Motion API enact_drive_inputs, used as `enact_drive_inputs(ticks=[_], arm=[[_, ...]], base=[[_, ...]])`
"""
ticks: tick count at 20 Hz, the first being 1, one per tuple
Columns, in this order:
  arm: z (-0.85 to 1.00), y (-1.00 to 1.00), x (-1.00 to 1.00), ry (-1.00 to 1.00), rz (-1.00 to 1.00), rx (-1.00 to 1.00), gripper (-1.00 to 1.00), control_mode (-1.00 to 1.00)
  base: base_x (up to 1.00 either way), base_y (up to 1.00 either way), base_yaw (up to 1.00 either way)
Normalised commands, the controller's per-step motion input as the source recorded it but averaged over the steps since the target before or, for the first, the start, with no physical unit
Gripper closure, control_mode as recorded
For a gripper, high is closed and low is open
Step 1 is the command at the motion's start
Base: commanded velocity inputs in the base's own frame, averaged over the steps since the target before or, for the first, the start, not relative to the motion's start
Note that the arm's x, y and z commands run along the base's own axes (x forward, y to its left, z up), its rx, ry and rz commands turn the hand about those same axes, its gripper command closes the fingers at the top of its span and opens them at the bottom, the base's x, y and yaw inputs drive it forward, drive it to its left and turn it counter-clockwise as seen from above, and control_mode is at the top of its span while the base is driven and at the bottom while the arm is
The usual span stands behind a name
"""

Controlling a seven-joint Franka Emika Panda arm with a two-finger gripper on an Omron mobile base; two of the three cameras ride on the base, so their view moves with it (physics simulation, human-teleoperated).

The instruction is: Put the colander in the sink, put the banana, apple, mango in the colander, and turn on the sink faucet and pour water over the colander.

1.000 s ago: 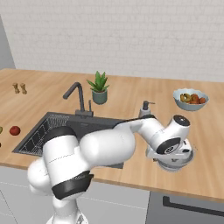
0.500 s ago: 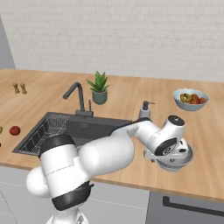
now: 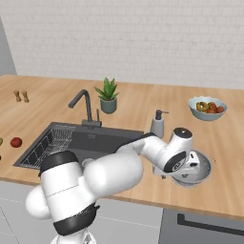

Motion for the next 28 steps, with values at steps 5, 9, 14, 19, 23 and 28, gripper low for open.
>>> enact_drive_inputs(ticks=[5,9,14,19,23,28], arm=[[-0.17,0.18,0.28,0.00,0.01,-0.02,-1.00,-1.00],[-0.09,0.00,0.08,-0.01,0.03,0.00,-1.00,-1.00],[-0.01,0.00,0.11,0.00,0.03,0.00,-1.00,-1.00],[0.00,0.00,0.02,0.00,0.00,0.00,-1.00,-1.00],[0.00,0.00,0.00,0.00,0.00,0.00,-1.00,-1.00],[0.00,0.00,0.00,0.00,0.00,0.00,1.00,-1.00]], base=[[0.00,0.00,0.00],[0.00,0.00,0.00],[0.00,0.00,0.00],[0.00,0.00,0.00],[0.00,0.00,0.00],[0.00,0.00,0.00]])
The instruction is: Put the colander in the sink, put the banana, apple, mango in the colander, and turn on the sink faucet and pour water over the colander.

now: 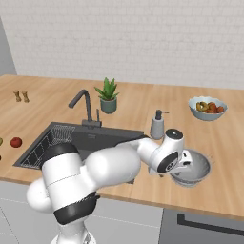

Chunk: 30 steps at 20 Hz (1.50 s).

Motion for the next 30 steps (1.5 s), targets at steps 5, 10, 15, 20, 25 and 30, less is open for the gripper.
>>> enact_drive_inputs(ticks=[5,10,15,20,25,30], arm=[[0.00,0.00,0.00,0.00,0.00,0.00,1.00,-1.00],[0.00,0.00,0.00,0.00,0.00,0.00,1.00,-1.00],[0.11,0.00,0.02,0.01,0.03,0.01,1.00,-1.00],[0.50,0.02,-0.03,0.00,0.05,0.00,1.00,-1.00],[0.44,0.18,-0.01,0.02,0.17,0.00,1.00,-1.00],[0.00,0.81,-0.19,0.06,0.32,0.00,1.00,-1.00]], base=[[0.00,0.00,0.00],[0.00,0.00,0.00],[0.00,0.00,0.00],[0.00,0.00,0.00],[0.00,0.00,0.00],[0.00,0.00,0.00]])
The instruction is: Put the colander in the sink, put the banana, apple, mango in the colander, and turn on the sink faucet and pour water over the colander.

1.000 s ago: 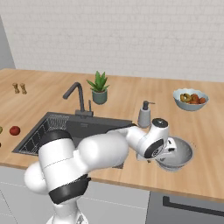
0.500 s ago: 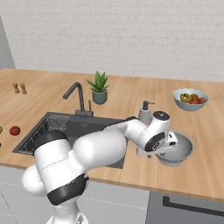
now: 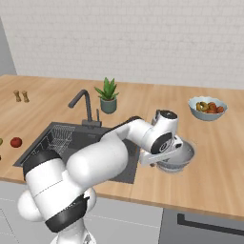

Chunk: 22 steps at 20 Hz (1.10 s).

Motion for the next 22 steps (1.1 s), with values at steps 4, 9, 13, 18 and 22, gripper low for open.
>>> enact_drive_inputs(ticks=[4,9,13,18,22], arm=[[0.00,1.00,-0.06,0.05,0.38,0.00,1.00,-1.00],[0.00,0.94,-0.02,0.00,0.43,0.00,1.00,-1.00],[0.00,0.82,0.01,0.00,0.49,0.01,1.00,-1.00],[-0.03,0.69,0.15,0.00,0.53,0.06,1.00,-1.00],[-0.17,0.55,0.52,0.00,0.50,0.08,1.00,-1.00]], base=[[0.00,0.00,0.00],[0.00,0.00,0.00],[0.00,0.00,0.00],[0.00,0.00,0.00],[0.00,0.00,0.00]])
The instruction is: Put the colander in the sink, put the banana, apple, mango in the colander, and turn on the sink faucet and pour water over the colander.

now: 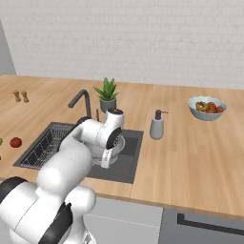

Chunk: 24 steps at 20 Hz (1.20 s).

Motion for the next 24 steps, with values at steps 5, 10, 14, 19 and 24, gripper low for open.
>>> enact_drive_inputs(ticks=[5,10,14,19,24], arm=[[-0.05,0.24,0.88,0.02,0.31,0.09,1.00,-1.00],[-0.30,0.48,0.58,0.11,0.15,0.00,1.00,-1.00],[-0.50,0.49,0.29,0.11,0.15,0.00,1.00,-1.00],[-0.49,0.13,0.08,-0.01,0.09,0.00,1.00,-1.00],[-0.43,0.21,0.33,-0.06,0.04,0.00,1.00,-1.00]], base=[[0.00,0.00,0.00],[0.00,0.00,0.00],[0.00,0.00,0.00],[0.00,0.00,0.00],[0.00,0.00,0.00]])
